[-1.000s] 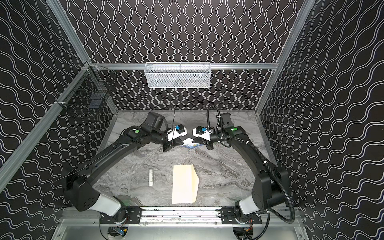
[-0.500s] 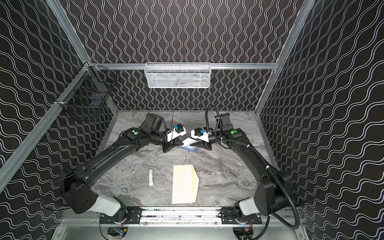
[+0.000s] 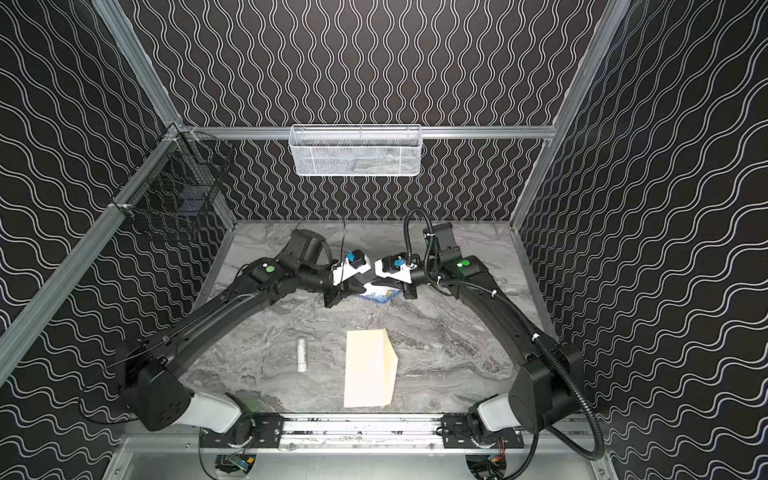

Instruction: Place the letter into the envelope and seal it

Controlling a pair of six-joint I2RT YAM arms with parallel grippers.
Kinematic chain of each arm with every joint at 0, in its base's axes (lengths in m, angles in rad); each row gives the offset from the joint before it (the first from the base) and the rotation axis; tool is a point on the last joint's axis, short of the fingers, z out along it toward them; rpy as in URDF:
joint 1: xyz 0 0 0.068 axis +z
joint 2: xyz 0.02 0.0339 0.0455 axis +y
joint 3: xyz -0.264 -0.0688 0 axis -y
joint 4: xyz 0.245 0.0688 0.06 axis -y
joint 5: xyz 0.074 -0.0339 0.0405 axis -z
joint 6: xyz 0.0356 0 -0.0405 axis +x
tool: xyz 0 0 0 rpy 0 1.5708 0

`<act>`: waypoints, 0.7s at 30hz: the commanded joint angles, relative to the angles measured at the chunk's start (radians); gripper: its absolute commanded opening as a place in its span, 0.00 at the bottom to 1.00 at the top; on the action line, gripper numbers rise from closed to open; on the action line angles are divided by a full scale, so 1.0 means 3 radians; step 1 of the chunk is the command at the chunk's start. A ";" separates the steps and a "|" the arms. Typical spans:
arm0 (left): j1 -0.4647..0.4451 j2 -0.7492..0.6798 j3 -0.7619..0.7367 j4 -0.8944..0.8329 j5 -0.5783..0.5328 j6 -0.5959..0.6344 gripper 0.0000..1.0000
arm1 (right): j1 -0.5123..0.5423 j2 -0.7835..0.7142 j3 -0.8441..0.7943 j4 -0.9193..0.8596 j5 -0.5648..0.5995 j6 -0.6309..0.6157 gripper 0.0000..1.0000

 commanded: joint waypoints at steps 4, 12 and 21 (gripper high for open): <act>0.0000 -0.0035 0.0019 0.0073 0.0030 -0.0024 0.09 | 0.0003 0.0025 0.0045 -0.0027 0.0047 -0.0028 0.00; -0.0001 -0.0119 -0.0094 0.0152 -0.0038 -0.0025 0.33 | 0.0003 0.0094 0.0123 -0.0115 0.0027 -0.0056 0.00; -0.0001 -0.0050 -0.0052 0.0107 -0.0110 0.0049 0.30 | 0.0005 0.0114 0.0173 -0.0163 -0.0024 -0.0067 0.00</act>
